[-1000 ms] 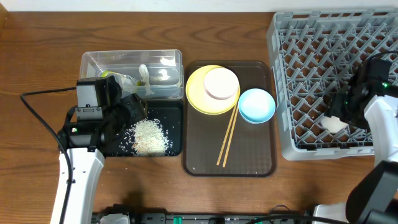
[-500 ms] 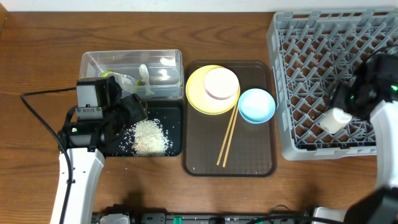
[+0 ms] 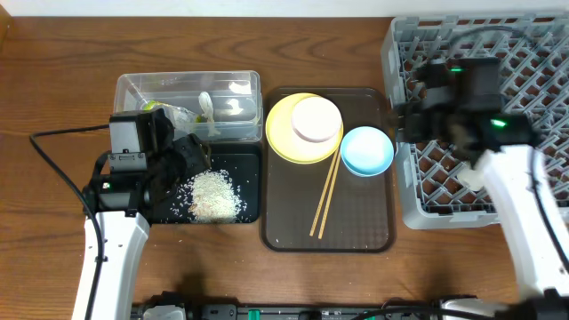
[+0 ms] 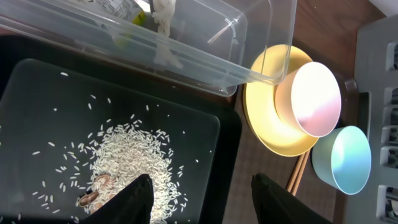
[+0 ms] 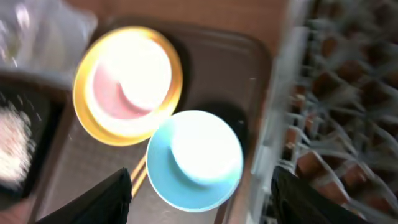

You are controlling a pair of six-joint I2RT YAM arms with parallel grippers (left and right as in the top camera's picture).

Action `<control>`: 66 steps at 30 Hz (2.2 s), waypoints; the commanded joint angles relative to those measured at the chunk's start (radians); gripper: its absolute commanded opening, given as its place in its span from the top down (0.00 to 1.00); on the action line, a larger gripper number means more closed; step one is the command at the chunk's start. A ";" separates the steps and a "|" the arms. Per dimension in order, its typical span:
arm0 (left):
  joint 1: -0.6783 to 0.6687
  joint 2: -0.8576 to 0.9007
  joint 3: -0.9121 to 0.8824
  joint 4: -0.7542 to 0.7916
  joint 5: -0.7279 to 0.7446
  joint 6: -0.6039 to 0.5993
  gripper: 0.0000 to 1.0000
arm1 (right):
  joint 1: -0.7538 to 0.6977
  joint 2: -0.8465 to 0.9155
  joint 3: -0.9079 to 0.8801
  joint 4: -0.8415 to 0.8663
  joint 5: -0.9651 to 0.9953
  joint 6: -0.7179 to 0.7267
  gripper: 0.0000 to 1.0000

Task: Sort waste into correct bins and load items into the dishwasher rack
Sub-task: 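Reach the right gripper to the light-blue bowl and grasp its rim, then lift the blue bowl and place it into the dish rack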

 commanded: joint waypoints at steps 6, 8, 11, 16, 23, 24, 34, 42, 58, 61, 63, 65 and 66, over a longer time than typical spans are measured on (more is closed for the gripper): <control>0.004 -0.006 0.003 0.000 -0.013 0.021 0.46 | 0.105 0.219 -0.003 0.089 0.139 -0.138 0.31; 0.004 -0.006 0.003 0.000 -0.013 0.021 0.46 | 0.116 0.262 -0.003 0.112 0.172 -0.138 0.30; 0.004 -0.006 0.003 -0.001 -0.013 0.021 0.46 | 0.131 0.321 -0.003 0.132 0.231 -0.137 0.28; 0.004 -0.006 0.003 -0.001 -0.013 0.021 0.46 | 0.133 0.399 -0.003 0.115 0.249 -0.138 0.28; 0.004 -0.006 0.003 -0.008 -0.013 0.021 0.46 | 0.133 0.434 -0.003 0.041 0.249 -0.138 0.51; 0.004 -0.006 0.003 -0.008 -0.013 0.021 0.46 | 0.133 0.434 -0.003 0.031 0.249 -0.137 0.54; 0.004 -0.006 0.003 -0.008 -0.013 0.021 0.46 | 0.133 0.431 0.000 -0.008 0.269 -0.101 0.88; 0.004 -0.006 0.003 -0.018 -0.013 0.021 0.46 | 0.115 0.370 0.012 -0.008 0.271 -0.077 0.99; 0.004 -0.006 0.003 -0.018 -0.013 0.021 0.46 | 0.063 -0.016 0.024 0.230 0.713 0.057 0.99; 0.004 -0.006 0.003 -0.018 -0.013 0.021 0.46 | 0.063 -0.029 0.024 0.381 0.854 0.011 0.99; 0.004 -0.006 0.003 -0.018 -0.013 0.021 0.46 | 0.063 -0.014 0.023 0.494 0.941 -0.058 0.99; 0.004 -0.006 0.003 -0.018 -0.013 0.021 0.46 | 0.061 0.013 0.023 0.617 1.017 -0.161 0.99; 0.004 -0.006 0.003 -0.018 -0.013 0.021 0.46 | 0.058 0.034 0.023 0.691 1.050 -0.227 0.99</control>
